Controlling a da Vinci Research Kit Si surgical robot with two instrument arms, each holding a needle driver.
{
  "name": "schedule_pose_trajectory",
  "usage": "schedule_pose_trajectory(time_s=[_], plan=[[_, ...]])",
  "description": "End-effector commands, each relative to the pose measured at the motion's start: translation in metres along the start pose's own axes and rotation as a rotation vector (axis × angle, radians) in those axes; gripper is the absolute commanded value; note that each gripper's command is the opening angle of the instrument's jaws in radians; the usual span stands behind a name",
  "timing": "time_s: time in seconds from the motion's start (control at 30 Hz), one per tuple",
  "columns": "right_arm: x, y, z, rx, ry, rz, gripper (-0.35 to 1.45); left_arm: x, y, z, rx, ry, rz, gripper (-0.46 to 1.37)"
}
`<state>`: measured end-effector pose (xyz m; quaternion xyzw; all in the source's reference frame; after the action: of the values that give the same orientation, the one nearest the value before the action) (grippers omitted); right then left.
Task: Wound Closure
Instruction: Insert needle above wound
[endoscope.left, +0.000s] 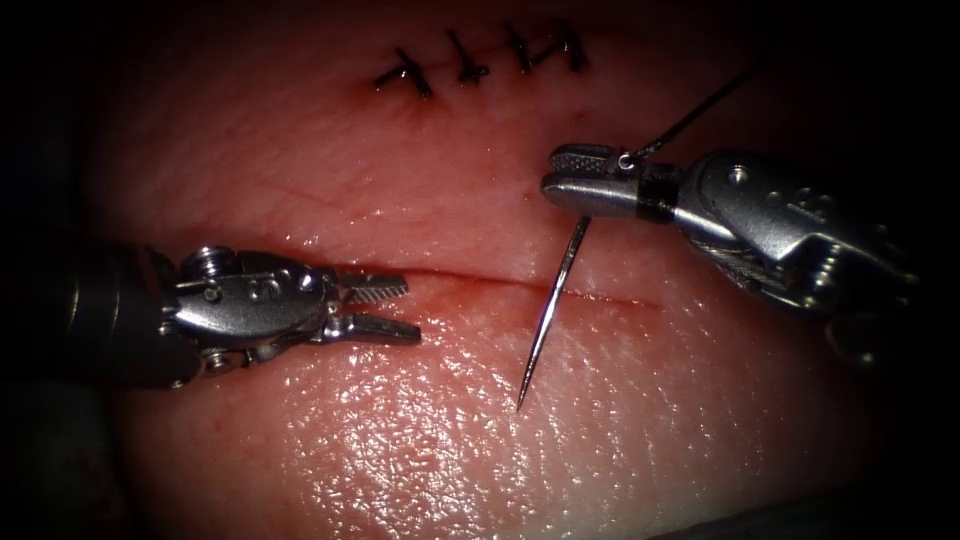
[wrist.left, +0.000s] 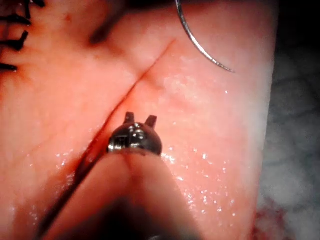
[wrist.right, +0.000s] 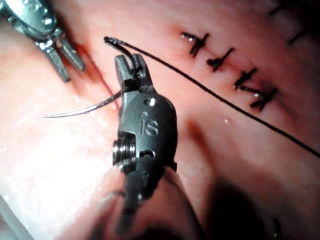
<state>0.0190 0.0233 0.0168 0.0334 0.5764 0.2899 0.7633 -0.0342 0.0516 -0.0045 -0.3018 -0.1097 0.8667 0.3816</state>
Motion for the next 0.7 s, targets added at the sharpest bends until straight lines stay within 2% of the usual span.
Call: schedule_pose_trajectory(time_s=[0.03, 0.3, 0.7], plan=[[0.0, 0.0001, 0.0001, -0.005, 0.001, -0.012, -0.35, -0.0002, -0.0001, 0.0002, 0.013, -0.013, 0.015, -0.05], [-0.0001, 0.0002, 0.0011, 0.024, 0.019, -0.103, -0.35, -0.0027, -0.0005, 0.0012, 0.052, -0.008, 0.03, -0.34], [-0.0003, 0.0004, 0.0038, 0.094, 0.066, -0.286, -0.35, -0.0036, -0.001, 0.002, 0.062, -0.015, 0.025, -0.35]])
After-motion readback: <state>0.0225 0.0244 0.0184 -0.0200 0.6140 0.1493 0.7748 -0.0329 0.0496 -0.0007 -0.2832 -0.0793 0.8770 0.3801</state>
